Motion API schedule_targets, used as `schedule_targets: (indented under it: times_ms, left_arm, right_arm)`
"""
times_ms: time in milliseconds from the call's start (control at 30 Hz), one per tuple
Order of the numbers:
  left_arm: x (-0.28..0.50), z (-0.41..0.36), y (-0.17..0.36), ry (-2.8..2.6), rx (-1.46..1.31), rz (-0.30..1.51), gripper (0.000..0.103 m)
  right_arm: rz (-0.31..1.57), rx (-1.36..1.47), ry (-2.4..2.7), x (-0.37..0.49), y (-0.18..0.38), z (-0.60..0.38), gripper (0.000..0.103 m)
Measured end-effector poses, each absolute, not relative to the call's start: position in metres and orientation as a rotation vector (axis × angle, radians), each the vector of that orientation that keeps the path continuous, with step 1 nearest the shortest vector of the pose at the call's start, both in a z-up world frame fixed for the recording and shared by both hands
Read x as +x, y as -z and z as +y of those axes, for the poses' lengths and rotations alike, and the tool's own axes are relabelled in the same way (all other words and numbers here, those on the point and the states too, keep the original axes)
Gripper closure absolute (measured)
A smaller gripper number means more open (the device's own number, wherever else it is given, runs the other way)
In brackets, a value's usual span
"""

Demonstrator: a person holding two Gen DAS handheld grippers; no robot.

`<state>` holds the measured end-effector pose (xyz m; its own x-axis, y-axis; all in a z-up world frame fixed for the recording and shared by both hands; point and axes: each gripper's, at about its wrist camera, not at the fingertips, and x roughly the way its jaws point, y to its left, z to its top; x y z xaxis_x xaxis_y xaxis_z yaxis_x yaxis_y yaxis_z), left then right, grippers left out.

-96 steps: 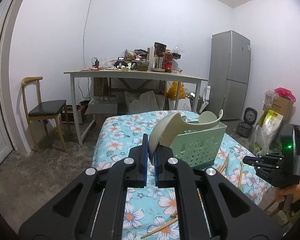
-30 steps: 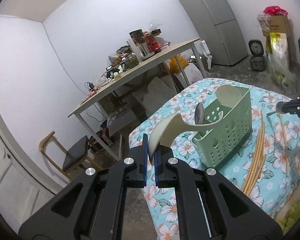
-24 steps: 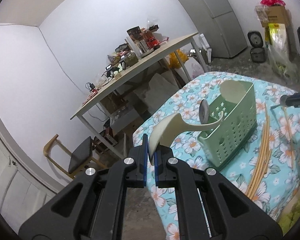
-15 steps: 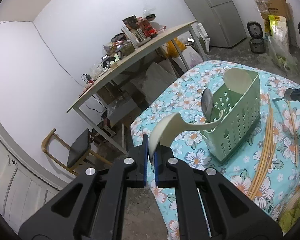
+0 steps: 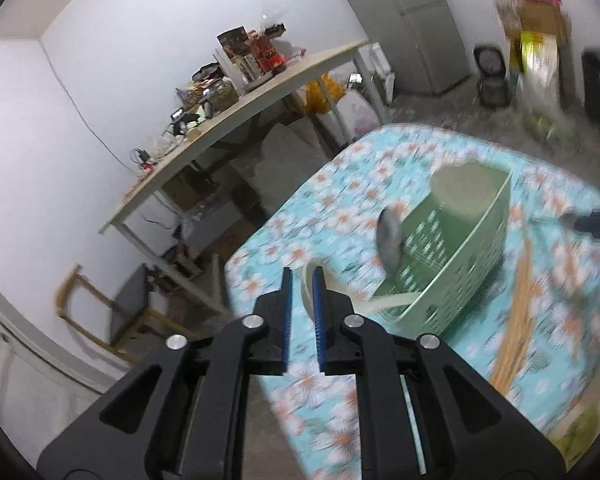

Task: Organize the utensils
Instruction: 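Lower the ladle into the caddy and open the left tool while the right tool holds the spoon, then carry the metal spoon over the caddy and release it with the right tool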

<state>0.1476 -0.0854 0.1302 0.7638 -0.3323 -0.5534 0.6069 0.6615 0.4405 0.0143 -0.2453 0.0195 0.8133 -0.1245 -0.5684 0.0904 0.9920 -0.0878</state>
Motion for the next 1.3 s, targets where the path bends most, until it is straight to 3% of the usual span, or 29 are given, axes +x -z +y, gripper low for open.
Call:
schedule_targets:
  times_ms: [233, 567, 933, 1300]
  left_arm:
    - [0.159, -0.081, -0.128, 0.644, 0.416, 0.496, 0.085]
    - [0.153, -0.026, -0.116, 0.608, 0.112, 0.501, 0.052]
    - [0.135, 0.002, -0.047, 0.584, -0.019, 0.641, 0.040]
    - [0.113, -0.004, -0.004, 0.580, 0.044, 0.700, 0.029]
  right_arm:
    - [0.611, -0.047, 0.130, 0.016, -0.019, -0.246, 0.101]
    - [0.581, -0.017, 0.162, 0.011, -0.037, -0.260, 0.101]
    - [0.488, 0.070, 0.107, 0.004, -0.102, -0.279, 0.101]
    - [0.311, 0.083, -0.071, 0.031, -0.183, -0.259, 0.101]
